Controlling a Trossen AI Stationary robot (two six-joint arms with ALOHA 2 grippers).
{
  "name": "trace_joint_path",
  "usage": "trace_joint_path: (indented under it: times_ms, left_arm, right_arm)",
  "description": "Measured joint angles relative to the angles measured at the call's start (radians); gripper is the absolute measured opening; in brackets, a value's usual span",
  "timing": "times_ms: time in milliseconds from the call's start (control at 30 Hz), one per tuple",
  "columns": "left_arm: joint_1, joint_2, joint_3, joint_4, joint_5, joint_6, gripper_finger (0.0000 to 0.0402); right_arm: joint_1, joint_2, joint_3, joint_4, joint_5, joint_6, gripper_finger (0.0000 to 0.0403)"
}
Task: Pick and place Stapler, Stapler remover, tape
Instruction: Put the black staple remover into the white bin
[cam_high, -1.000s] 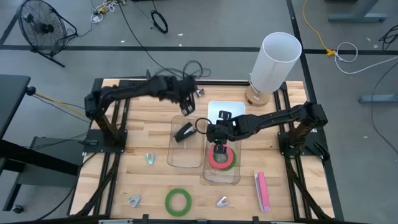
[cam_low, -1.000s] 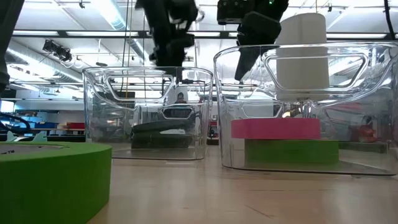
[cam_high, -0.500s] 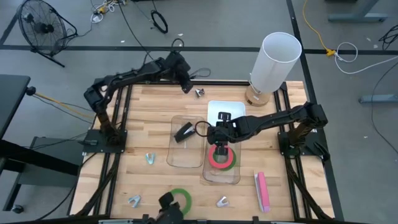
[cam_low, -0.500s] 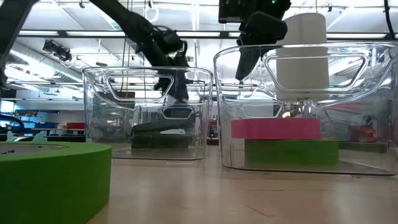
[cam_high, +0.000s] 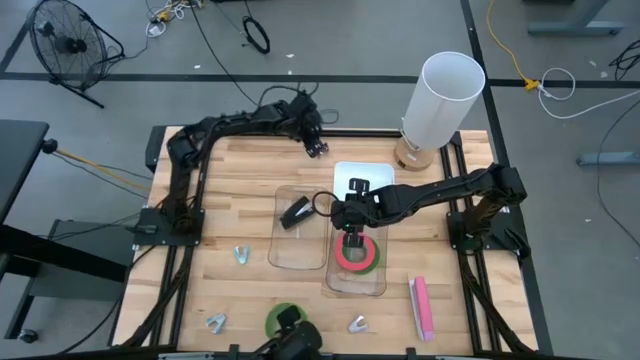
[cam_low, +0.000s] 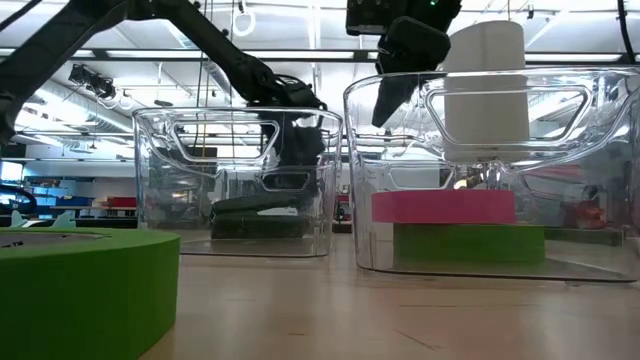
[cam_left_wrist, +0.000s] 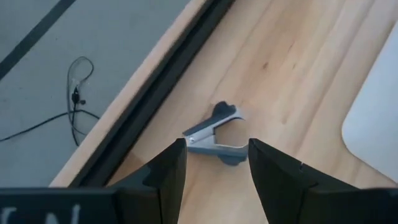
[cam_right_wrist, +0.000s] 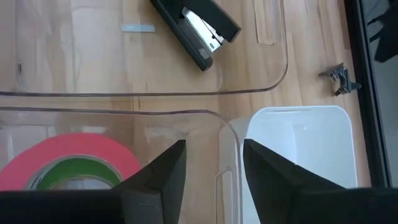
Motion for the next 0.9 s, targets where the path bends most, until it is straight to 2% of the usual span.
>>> trace_joint_path:
  times_ms: [133, 367, 667, 900]
  left_arm:
    - [-0.028, 0.013, 0.019, -0.002, -0.048, 0.031, 0.0182]
    - [-0.056, 0.015, 0.020, 0.002, -0.098, 0.053, 0.0223]
    - [-0.056, 0.066, 0.020, 0.033, -0.066, 0.002, 0.0237]
    - [-0.056, 0.108, 0.020, 0.042, -0.051, -0.019, 0.0237]
  right_arm:
    - [0.000, 0.000, 0.000, 0.009, 0.000, 0.000, 0.0162]
    - [0.000, 0.000, 0.000, 0.029, 0.000, -0.003, 0.0162]
    - [0.000, 0.000, -0.002, 0.041, -0.002, -0.006, 0.0162]
    - [0.000, 0.000, -0.085, 0.087, -0.002, -0.023, 0.0162]
